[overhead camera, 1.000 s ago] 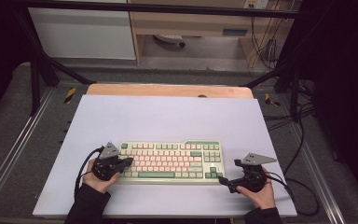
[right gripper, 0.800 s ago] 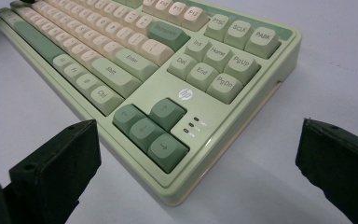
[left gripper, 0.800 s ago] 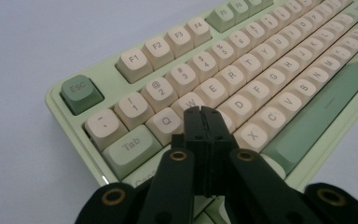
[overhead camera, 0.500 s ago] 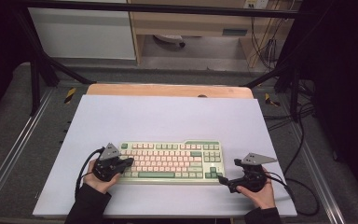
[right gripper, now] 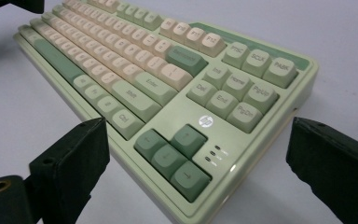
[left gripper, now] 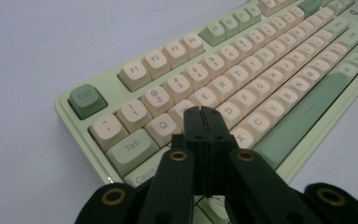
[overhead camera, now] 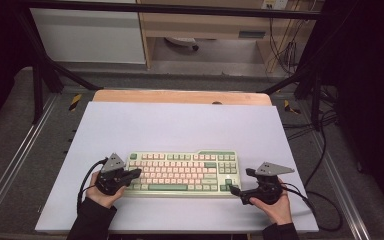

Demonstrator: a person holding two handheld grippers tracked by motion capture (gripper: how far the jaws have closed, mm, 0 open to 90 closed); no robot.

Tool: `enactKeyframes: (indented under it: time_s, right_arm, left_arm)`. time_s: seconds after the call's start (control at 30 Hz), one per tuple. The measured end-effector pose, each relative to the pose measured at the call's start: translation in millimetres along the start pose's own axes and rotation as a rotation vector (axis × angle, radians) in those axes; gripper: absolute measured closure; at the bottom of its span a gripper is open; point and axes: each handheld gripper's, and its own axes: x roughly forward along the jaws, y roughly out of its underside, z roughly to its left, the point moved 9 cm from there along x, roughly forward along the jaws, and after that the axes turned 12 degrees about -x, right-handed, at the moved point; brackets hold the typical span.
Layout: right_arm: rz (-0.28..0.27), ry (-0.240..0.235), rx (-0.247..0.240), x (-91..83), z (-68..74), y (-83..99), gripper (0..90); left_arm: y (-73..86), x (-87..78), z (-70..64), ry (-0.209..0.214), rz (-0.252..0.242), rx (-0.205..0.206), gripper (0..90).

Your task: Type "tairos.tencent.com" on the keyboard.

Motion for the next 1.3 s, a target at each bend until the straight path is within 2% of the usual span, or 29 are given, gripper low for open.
enactKeyframes:
  time_s: [0.27,0.43,0.63,1.1,1.3]
  right_arm:
    - [-0.013,-0.025,-0.029,8.1,11.2,-11.1,22.2]
    - [-0.017,-0.065,-0.045,14.9,21.2,-20.4,32.8]
    - [-0.044,-0.096,-0.037,24.2,31.1,-39.1,43.7]
    - [-0.018,-0.139,-0.039,51.7,50.7,-57.8,68.6]
    - [0.002,-0.14,-0.043,67.5,57.7,-63.9,78.8]
  left_arm:
    - [-0.7,-0.8,-1.3,0.006,-0.007,-0.001,90.0]
    - [-0.7,-0.8,-1.4,0.008,-0.008,-0.002,90.0]
    - [-0.7,-1.1,-1.4,0.01,-0.009,-0.001,90.0]
    - [-1.2,-1.3,-2.0,0.011,-0.012,0.004,90.0]
    - [-1.5,-1.5,-1.9,0.012,-0.015,0.003,90.0]
